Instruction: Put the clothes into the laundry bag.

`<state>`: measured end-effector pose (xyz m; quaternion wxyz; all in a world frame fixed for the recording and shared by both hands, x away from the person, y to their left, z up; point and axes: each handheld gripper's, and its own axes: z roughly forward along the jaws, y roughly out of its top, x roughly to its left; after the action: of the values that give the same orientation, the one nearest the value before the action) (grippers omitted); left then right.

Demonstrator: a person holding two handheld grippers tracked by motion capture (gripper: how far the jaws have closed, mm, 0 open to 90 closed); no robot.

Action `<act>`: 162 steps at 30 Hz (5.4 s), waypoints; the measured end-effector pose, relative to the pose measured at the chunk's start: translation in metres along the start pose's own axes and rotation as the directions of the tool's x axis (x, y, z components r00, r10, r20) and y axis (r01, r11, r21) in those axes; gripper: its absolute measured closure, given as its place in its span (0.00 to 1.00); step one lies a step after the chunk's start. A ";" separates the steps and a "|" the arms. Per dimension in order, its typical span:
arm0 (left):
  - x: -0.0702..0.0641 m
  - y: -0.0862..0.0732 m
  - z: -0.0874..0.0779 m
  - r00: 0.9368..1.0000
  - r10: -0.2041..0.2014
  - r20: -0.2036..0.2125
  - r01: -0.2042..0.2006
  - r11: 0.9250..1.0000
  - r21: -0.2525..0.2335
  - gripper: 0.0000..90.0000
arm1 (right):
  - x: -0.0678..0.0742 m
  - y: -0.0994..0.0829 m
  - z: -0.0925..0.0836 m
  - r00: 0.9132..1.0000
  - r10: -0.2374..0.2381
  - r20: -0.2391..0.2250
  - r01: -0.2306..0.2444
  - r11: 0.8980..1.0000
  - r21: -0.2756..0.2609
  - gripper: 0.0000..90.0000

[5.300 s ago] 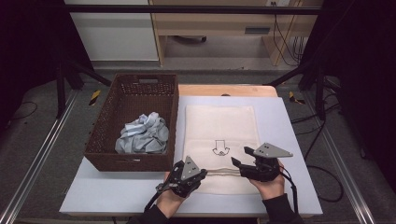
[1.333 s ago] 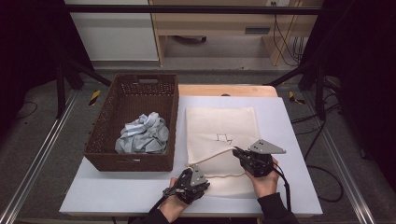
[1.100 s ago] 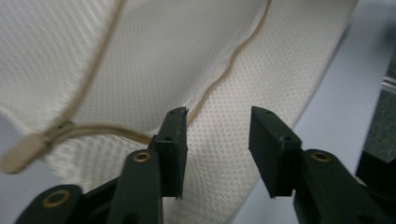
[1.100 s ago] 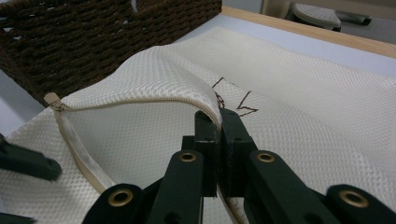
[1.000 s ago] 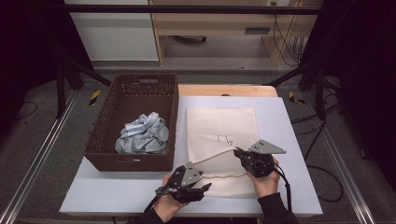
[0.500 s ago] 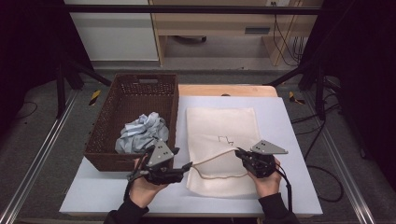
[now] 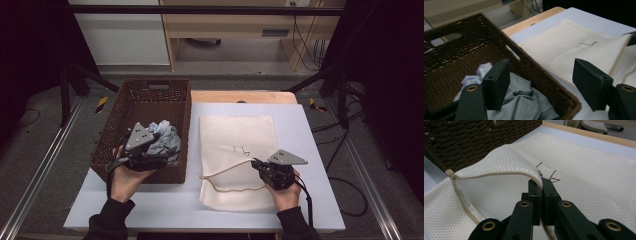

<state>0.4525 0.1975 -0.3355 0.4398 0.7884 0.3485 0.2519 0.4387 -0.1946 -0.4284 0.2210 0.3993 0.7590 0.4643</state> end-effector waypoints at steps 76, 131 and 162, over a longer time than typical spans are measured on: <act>0.078 -0.033 0.089 0.994 0.008 -0.106 0.031 0.934 0.356 0.81 | -0.003 0.000 0.001 1.000 0.002 -0.013 -0.001 0.999 0.039 0.97; 0.044 0.069 -0.072 0.952 -0.077 -0.296 -0.052 0.913 -0.404 0.82 | -0.003 0.001 0.000 1.000 0.004 -0.011 -0.004 1.000 0.023 0.97; -0.048 0.104 -0.121 0.992 0.080 -0.093 -0.117 0.854 -0.507 0.82 | -0.005 0.003 0.000 1.000 0.011 -0.009 -0.011 1.000 0.018 0.97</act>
<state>0.3709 0.1848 -0.1903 0.6077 0.6511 0.2431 0.3844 0.4423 -0.1980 -0.4260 0.2115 0.4033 0.7618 0.4606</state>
